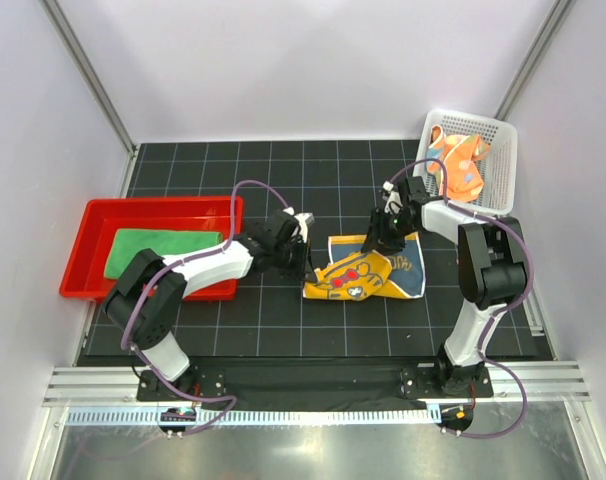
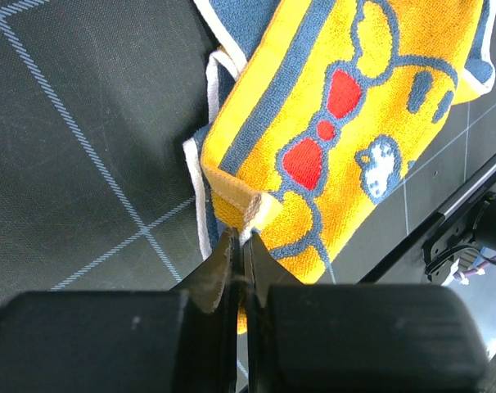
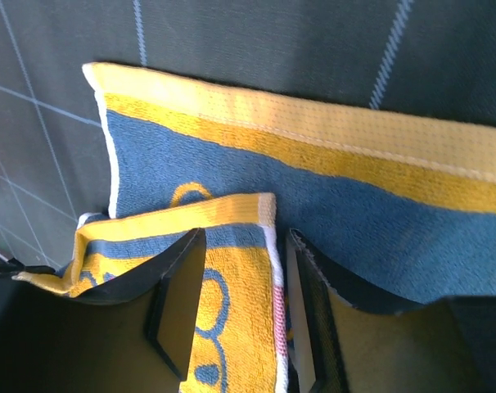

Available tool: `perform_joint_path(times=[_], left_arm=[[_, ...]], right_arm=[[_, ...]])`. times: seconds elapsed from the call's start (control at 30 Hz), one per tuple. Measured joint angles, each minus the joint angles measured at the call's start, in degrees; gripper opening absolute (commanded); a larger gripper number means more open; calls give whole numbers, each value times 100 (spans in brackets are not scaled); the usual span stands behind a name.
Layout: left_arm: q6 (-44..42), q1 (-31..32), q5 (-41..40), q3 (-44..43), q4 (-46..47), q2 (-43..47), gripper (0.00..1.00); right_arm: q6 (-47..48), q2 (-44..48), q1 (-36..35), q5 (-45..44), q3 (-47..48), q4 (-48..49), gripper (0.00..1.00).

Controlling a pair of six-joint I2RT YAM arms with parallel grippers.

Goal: Fold and stack the towels
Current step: Flatten out the crumpled towel

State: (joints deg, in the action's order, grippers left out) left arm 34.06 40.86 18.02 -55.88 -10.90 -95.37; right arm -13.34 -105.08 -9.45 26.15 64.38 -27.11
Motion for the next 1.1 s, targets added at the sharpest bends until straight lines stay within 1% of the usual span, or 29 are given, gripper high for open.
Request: perform_joint_path(times=[0.07, 0.1, 0.13, 0.3, 0.33, 0.4, 0.43, 0.5, 0.57, 0.6, 0.67, 0.7, 0.77, 0.83, 0.87, 0.9, 1.0, 1.1], left_arm=[[-2, 0, -2, 0, 0, 0, 15], [7, 0, -2, 0, 0, 0, 16], [13, 0, -2, 0, 0, 0, 20], [20, 0, 0, -2, -2, -2, 27], [20, 0, 0, -2, -2, -2, 29], [20, 0, 0, -2, -4, -4, 33], [17, 0, -2, -2, -2, -4, 37], [13, 0, -2, -2, -4, -4, 41], [15, 0, 0, -7, -4, -20, 43], [15, 0, 0, -7, -4, -28, 42], [24, 0, 2, -13, -4, -50, 29], [24, 0, 2, -13, -4, -57, 20], [0, 0, 9, -13, -4, -59, 16], [-7, 0, 11, -13, -4, -59, 17], [-2, 0, 4, -13, -4, -59, 19], [-2, 0, -2, -13, -7, -59, 29], [15, 0, -20, -13, -15, -59, 35], [26, 0, -55, -4, -22, -57, 36]], right_arm=[[20, -33, -2, 81, 4, 37, 45], [28, -50, -2, 114, 4, 46, 42], [44, -74, -2, 142, 4, 61, 38], [96, -155, 0, 219, 7, 81, 27], [105, -155, 0, 221, 7, 83, 22], [111, -155, 0, 227, 7, 92, 20], [114, -155, -2, 229, 7, 98, 18], [116, -155, -2, 227, 7, 98, 16], [116, -155, -2, 227, 7, 98, 15], [116, -155, -2, 227, 7, 98, 14], [116, -155, -2, 223, 7, 98, 13], [116, -155, 0, 223, 7, 98, 13], [116, -155, -2, 219, 7, 98, 12], [116, -155, -2, 208, 7, 98, 12], [116, -155, 0, 208, 7, 98, 14], [114, -155, 0, 205, 7, 98, 21], [96, -155, 0, 201, 7, 111, 30], [85, -155, 0, 214, 7, 173, 37]])
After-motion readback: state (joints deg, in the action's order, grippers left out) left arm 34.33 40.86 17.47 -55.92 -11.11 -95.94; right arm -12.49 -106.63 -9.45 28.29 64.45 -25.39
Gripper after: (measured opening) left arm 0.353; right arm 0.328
